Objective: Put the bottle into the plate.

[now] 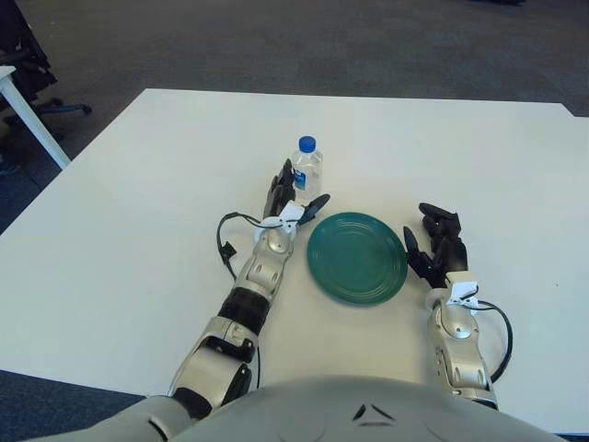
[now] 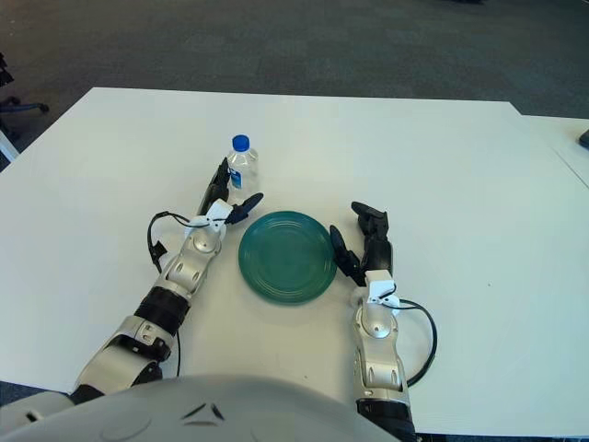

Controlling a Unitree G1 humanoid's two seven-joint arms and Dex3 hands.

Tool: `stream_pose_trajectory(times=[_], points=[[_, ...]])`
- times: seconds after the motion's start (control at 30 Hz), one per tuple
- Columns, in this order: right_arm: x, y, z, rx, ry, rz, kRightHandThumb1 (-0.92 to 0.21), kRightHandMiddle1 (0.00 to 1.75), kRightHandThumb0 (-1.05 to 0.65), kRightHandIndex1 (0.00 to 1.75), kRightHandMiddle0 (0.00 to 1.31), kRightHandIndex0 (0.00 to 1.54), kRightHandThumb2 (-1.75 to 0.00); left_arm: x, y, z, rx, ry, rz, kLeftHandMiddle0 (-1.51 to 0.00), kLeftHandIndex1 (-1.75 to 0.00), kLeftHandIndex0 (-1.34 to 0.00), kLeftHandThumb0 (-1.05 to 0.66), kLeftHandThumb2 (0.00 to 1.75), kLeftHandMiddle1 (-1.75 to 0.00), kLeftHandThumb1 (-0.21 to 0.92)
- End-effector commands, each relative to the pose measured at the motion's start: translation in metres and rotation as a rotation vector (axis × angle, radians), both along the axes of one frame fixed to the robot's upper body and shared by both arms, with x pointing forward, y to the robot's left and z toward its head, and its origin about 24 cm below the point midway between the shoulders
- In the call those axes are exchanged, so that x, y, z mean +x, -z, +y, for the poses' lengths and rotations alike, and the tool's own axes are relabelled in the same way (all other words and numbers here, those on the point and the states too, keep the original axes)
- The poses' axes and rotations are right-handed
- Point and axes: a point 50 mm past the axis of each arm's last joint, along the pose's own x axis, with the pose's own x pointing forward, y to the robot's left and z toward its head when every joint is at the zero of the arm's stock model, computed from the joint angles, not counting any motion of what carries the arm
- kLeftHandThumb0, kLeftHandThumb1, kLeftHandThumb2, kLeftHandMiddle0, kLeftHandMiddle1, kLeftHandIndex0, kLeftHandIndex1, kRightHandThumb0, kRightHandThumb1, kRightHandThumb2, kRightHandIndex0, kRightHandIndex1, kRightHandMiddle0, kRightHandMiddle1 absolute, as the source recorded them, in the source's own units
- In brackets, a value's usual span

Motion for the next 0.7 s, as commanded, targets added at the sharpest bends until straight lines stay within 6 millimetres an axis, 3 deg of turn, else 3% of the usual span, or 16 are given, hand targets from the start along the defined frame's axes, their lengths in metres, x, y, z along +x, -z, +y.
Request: stream_pose_trajectory(times=[0.0, 0.67], points=[[-0.003, 0.009, -0.001, 0.028, 0.007, 0.042, -0.8, 1.08, -0.57, 0.51, 0.03, 0.34, -0.51, 0.0, 0.011, 0.003, 0.001, -0.008, 0.056, 0.0, 0.0, 0.0, -1.05, 0.24, 0.0, 0.92], [-0.004, 0.011, -0.004, 0.027, -0.024, 0.047, -0.8, 1.09, -0.57, 0.53, 0.02, 0.32, -0.55, 0.015, 0.014, -0.004, -0.088, -0.104, 0.04, 0.0, -0.01, -0.02, -1.05, 0.14, 0.0, 0.92]])
